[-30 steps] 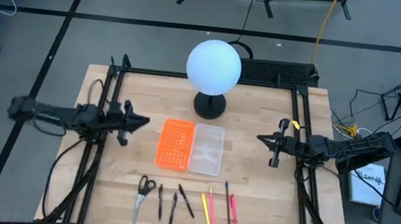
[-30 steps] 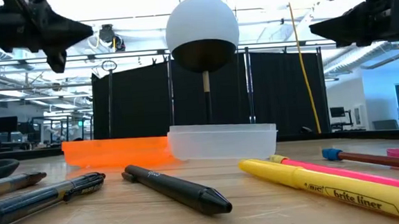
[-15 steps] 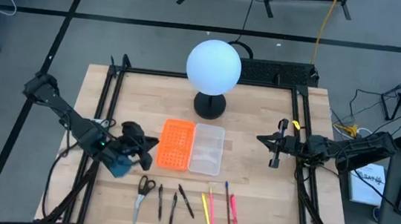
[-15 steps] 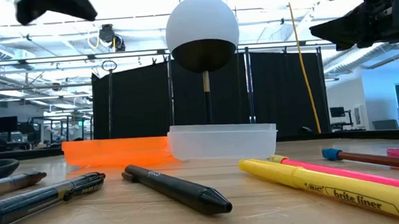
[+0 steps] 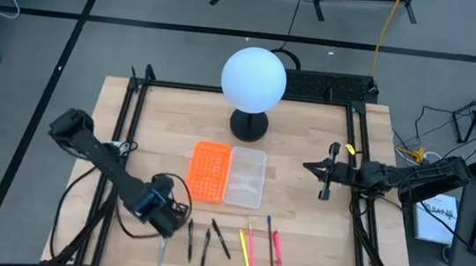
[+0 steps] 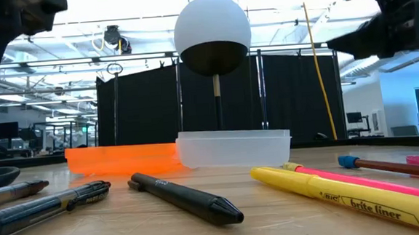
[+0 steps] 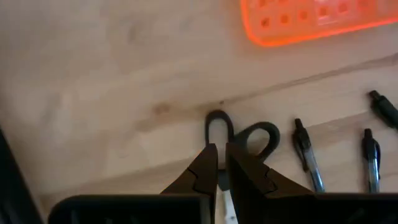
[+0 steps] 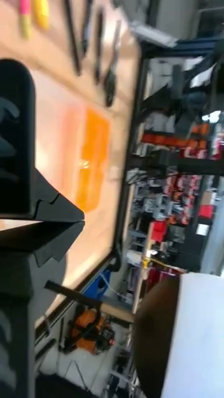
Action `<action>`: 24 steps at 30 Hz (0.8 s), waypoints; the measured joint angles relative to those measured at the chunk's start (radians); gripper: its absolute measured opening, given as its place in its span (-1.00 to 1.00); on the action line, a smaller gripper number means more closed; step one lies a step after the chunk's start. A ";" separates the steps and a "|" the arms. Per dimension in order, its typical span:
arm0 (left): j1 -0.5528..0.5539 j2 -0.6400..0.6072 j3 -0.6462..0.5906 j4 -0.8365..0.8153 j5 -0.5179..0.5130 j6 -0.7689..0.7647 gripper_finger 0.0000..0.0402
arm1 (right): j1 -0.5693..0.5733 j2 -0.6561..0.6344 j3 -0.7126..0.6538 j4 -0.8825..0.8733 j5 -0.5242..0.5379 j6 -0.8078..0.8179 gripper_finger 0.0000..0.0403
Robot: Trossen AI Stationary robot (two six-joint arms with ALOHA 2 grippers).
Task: Pick & place school supplies into a supply box
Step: Put the black scissor into the supply box
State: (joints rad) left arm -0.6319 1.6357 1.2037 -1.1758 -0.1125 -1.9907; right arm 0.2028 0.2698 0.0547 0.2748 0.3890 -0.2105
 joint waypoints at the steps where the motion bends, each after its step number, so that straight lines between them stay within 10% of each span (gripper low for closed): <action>1: 0.000 0.014 0.000 0.016 0.002 -0.023 -0.79 | 0.000 0.000 0.000 -0.011 0.027 -0.007 -1.00; 24: -0.002 0.150 0.000 0.159 0.066 0.018 0.06 | 0.000 0.000 0.000 -0.041 0.108 0.027 -1.00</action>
State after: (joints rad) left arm -0.6334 1.7855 1.2034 -1.0169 -0.0463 -1.9727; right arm 0.2028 0.2695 0.0549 0.2341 0.4973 -0.1834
